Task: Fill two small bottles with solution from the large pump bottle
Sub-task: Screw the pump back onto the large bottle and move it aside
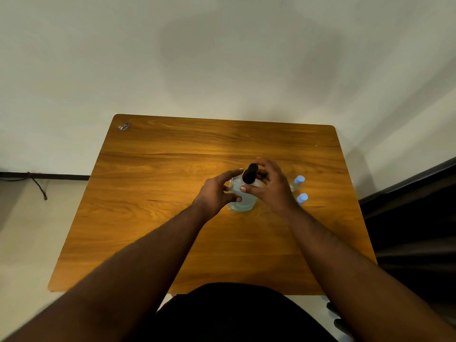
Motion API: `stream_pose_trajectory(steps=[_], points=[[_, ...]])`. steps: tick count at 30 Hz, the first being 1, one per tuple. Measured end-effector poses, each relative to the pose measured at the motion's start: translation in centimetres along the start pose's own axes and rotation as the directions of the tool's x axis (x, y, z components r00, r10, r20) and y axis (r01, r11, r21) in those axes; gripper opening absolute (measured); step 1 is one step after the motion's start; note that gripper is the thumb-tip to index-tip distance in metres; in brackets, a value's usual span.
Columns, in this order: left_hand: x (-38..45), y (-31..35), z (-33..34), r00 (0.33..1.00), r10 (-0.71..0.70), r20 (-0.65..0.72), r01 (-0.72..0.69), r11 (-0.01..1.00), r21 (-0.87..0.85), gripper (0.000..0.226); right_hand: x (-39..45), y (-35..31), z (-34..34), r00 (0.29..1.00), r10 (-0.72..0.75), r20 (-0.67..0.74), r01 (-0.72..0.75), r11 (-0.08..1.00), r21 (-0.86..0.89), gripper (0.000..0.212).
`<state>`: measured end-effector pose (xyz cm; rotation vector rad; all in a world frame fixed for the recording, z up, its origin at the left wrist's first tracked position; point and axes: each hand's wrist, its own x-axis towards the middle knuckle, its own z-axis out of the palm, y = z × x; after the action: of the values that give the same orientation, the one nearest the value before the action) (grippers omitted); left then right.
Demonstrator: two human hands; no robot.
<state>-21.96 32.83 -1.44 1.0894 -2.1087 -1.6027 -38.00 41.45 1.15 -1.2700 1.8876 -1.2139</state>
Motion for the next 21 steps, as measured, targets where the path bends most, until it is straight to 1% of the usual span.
stream_pose_trajectory(steps=[1,2,4,5,7,8,10,12,13,14,16,17,19,21], points=[[0.0,0.0,0.0,1.000,-0.005,-0.002,0.005,1.000,-0.004,0.079,0.1,0.0,-0.1,1.000,-0.001,0.024,0.001,1.000,0.026,0.063],[0.0,0.0,0.0,1.000,-0.008,-0.004,0.008,1.000,-0.006,0.080,0.1,0.0,-0.2,0.999,0.010,0.039,-0.012,0.999,0.044,0.061],[0.0,-0.1,0.0,1.000,-0.007,-0.010,0.007,1.000,0.005,0.079,0.1,0.0,-0.3,0.998,0.052,0.025,-0.053,0.998,0.037,0.050],[0.0,-0.1,0.0,1.000,-0.003,-0.016,0.003,1.000,0.018,0.079,0.0,0.1,-0.2,0.998,0.065,0.004,-0.065,0.998,0.015,0.049],[0.0,-0.2,0.0,1.000,0.006,-0.018,-0.005,1.000,0.029,0.079,-0.1,0.2,0.0,0.996,0.083,-0.026,-0.083,0.997,-0.009,0.052],[0.0,-0.2,0.0,1.000,0.008,-0.012,-0.007,1.000,0.026,0.079,0.0,0.1,-0.1,0.995,0.096,-0.022,-0.096,0.995,0.005,0.055],[0.0,-0.1,-0.1,1.000,0.008,-0.002,-0.008,0.999,0.031,0.080,0.3,-0.2,-0.7,0.991,0.122,0.059,-0.125,0.990,0.061,0.063],[0.2,-0.2,-0.1,1.000,0.015,0.000,-0.015,0.999,0.046,0.081,0.7,-0.4,-1.3,0.982,0.105,0.157,-0.118,0.990,0.080,0.062],[0.2,-0.2,-0.1,1.000,0.018,0.002,-0.018,0.999,0.050,0.081,0.8,-0.6,-1.5,0.982,0.096,0.166,-0.108,0.992,0.068,0.057],[0.3,-0.3,-0.1,1.000,0.018,0.003,-0.018,0.998,0.053,0.081,1.0,-0.8,-1.4,0.987,0.083,0.135,-0.088,0.996,0.032,0.052],[0.3,-0.4,-0.1,1.000,0.017,0.001,-0.017,0.998,0.054,0.081,1.1,-1.3,-0.7,0.999,0.022,0.041,-0.017,0.994,-0.112,0.041],[0.3,-0.5,-0.1,1.000,0.019,0.002,-0.019,0.998,0.053,0.081,1.0,-1.5,-0.2,1.000,-0.002,0.004,0.002,0.984,-0.179,0.040],[0.3,-0.6,-0.2,1.000,0.029,0.005,-0.029,0.998,0.049,0.080,1.0,-2.1,0.4,0.999,0.013,-0.031,-0.020,0.970,-0.241,0.042],[0.4,-0.7,-0.3,0.999,0.040,0.010,-0.040,0.999,0.034,0.079,1.7,-2.8,-0.1,0.995,0.102,0.017,-0.094,0.965,-0.246,0.050]])
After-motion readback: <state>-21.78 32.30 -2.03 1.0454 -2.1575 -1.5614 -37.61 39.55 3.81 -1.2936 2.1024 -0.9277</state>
